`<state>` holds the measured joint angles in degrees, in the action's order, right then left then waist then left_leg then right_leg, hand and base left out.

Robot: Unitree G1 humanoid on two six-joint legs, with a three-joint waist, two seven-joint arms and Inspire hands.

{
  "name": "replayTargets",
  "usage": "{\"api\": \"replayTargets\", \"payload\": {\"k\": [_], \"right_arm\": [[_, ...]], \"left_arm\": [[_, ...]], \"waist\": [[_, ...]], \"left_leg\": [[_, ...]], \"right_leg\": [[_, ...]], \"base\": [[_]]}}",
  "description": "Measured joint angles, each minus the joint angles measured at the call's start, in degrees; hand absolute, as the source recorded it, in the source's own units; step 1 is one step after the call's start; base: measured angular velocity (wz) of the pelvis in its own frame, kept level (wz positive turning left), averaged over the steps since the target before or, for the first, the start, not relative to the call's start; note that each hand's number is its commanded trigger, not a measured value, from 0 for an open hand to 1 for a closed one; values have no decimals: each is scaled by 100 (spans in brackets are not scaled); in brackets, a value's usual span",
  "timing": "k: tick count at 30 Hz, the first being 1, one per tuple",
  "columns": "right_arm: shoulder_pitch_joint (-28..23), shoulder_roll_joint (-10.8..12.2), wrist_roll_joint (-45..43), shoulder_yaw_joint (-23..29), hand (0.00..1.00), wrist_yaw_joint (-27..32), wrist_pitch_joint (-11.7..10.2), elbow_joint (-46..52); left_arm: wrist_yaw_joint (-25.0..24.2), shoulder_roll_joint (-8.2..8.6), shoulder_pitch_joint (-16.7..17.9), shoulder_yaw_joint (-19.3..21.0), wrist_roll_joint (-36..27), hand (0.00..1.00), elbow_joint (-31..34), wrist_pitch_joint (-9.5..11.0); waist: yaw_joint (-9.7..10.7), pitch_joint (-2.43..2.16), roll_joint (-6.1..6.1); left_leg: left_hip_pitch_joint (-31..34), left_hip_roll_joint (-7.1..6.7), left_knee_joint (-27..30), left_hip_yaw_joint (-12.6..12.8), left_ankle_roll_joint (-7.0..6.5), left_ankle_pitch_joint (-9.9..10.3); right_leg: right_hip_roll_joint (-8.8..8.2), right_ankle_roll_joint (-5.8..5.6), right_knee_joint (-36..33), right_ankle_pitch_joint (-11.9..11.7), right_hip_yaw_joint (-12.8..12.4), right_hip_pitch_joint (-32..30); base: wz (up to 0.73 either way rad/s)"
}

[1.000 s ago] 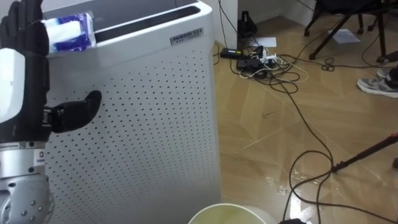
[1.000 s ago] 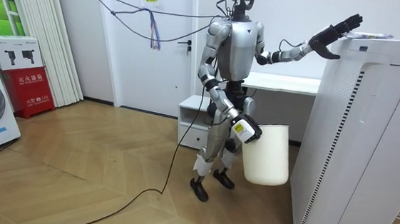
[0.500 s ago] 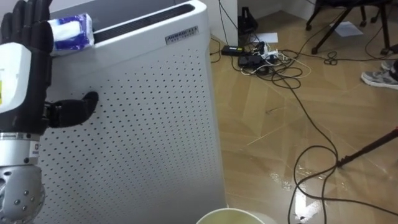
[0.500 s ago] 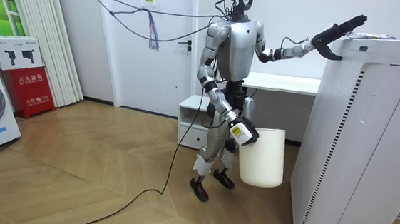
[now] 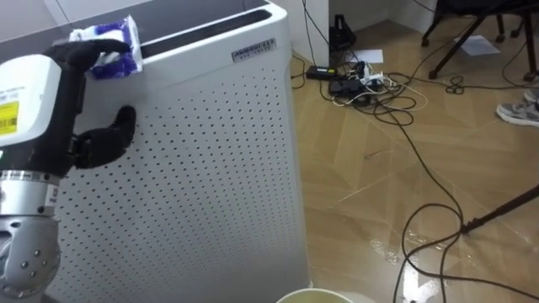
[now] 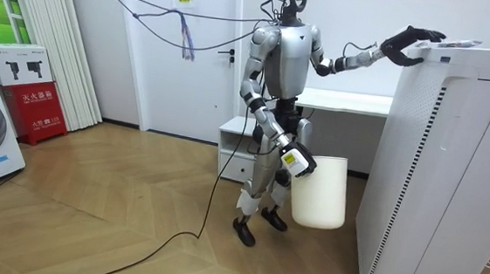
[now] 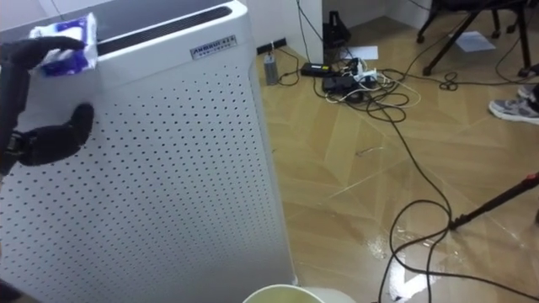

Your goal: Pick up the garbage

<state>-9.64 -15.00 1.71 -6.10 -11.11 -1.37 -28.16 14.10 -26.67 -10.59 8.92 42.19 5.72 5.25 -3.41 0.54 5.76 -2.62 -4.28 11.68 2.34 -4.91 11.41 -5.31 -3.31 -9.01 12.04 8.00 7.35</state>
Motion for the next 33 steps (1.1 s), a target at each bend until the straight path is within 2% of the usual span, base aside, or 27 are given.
{"api": "replayTargets", "payload": {"k": [8,11,14,15,21,25,30,33], "right_arm": [[2,7,-25,0,100,-90,516,225],[2,-4,-26,1,100,-77,734,311],[1,-46,-78,1,100,-72,876,370],[1,-70,-103,0,100,-72,913,400],[1,-160,-177,1,100,-72,1015,690],[35,-193,-162,-4,100,-73,1015,789],[68,-202,-74,-28,100,-80,1013,862],[74,-215,74,-103,100,-80,1012,867]], "left_arm": [[-758,16,-463,29,41,100,-110,-674],[-951,16,-481,126,179,100,-94,-726],[-1141,-22,-489,228,244,100,-98,-780],[-1235,-74,-486,246,254,100,-100,-814],[-1544,-170,-530,292,251,100,31,-1059],[-1595,-191,-526,283,234,100,113,-1111],[-1646,-189,-458,390,-443,100,485,-1177],[-1756,-135,-363,417,-725,100,960,-1192]], "waist": [[46,-26,41],[43,-27,79],[68,-25,166],[83,-44,213],[154,-51,266],[158,-42,255],[149,32,150],[128,40,115]], "left_leg": [[-44,15,-12,9,1,-41],[-68,37,-42,68,6,-44],[-55,49,-44,78,19,-52],[-26,51,-44,75,29,-60],[-1,67,-43,56,45,-93],[10,65,-42,61,45,-93],[60,62,-37,47,45,-93],[103,57,-24,3,45,-93]], "right_leg": [[0,13,-108,-8,-18,-26],[18,14,-169,-9,-59,-71],[33,31,-174,-19,-59,-89],[34,34,-182,-21,-55,-87],[44,52,-183,-21,-29,-107],[42,52,-203,-21,-47,-133],[32,52,-246,-19,-14,-195],[26,52,-232,-20,58,-216]], "base": [[-2],[-10],[-2],[0],[2],[0],[1],[8]]}}
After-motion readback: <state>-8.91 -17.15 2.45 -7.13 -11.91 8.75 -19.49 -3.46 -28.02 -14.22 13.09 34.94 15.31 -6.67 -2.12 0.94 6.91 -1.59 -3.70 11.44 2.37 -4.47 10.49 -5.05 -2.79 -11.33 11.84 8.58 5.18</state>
